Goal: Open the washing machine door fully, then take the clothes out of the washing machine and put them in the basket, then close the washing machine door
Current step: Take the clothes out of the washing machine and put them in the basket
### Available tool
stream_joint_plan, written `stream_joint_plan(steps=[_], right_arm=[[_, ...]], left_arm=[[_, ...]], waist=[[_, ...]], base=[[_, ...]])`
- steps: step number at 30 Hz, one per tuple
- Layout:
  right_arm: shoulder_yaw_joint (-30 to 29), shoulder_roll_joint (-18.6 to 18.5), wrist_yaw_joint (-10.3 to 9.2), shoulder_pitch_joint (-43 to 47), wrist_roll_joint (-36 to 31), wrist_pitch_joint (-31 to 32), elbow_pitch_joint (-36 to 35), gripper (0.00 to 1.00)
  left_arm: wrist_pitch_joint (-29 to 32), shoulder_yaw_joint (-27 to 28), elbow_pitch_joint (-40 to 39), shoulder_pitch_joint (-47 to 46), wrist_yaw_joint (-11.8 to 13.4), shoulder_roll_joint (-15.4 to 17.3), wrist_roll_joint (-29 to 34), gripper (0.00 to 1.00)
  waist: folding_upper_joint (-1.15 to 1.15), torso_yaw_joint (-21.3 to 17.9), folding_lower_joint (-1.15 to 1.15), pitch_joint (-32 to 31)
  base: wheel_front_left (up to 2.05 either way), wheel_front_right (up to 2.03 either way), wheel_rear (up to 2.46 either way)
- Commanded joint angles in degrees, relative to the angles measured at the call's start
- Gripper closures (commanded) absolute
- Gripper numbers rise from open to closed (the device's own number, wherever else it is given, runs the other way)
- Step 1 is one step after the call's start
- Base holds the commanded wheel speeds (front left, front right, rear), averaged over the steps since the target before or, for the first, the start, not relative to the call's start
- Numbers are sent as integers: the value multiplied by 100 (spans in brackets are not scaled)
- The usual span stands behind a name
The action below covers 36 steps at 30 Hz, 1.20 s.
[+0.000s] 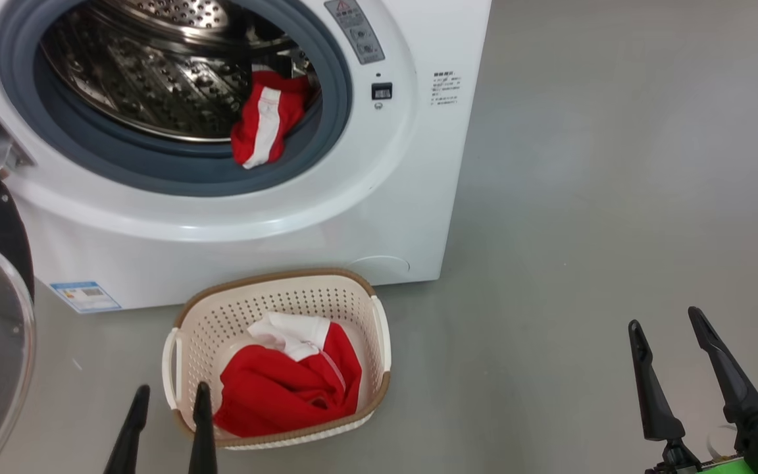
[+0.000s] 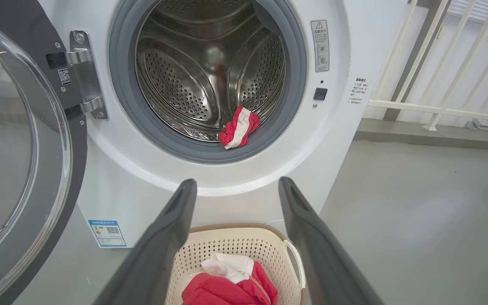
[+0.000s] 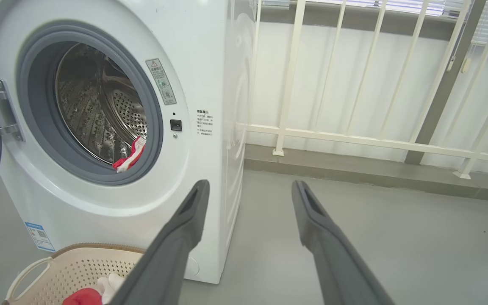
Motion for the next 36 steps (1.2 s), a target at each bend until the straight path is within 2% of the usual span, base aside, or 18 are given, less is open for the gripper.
stream_joint_plan(steps=[1, 21, 36], right_arm=[[90, -89, 35, -219, 4, -36, -174, 0], [136, -89, 35, -700, 64, -36, -269, 0], [277, -89, 35, -1076, 147, -36, -252, 0]], left_arm=[[-51, 155, -199, -318, 54, 33, -8, 0], [104, 83, -263, -1516, 31, 59, -38, 0], [273, 150, 419, -3119, -78, 294, -50, 0]], waist=[[0, -7, 0, 208], [0, 33, 0, 1396], [0, -110, 0, 2208]], base=[[0, 0, 0], [0, 0, 0], [0, 0, 0]])
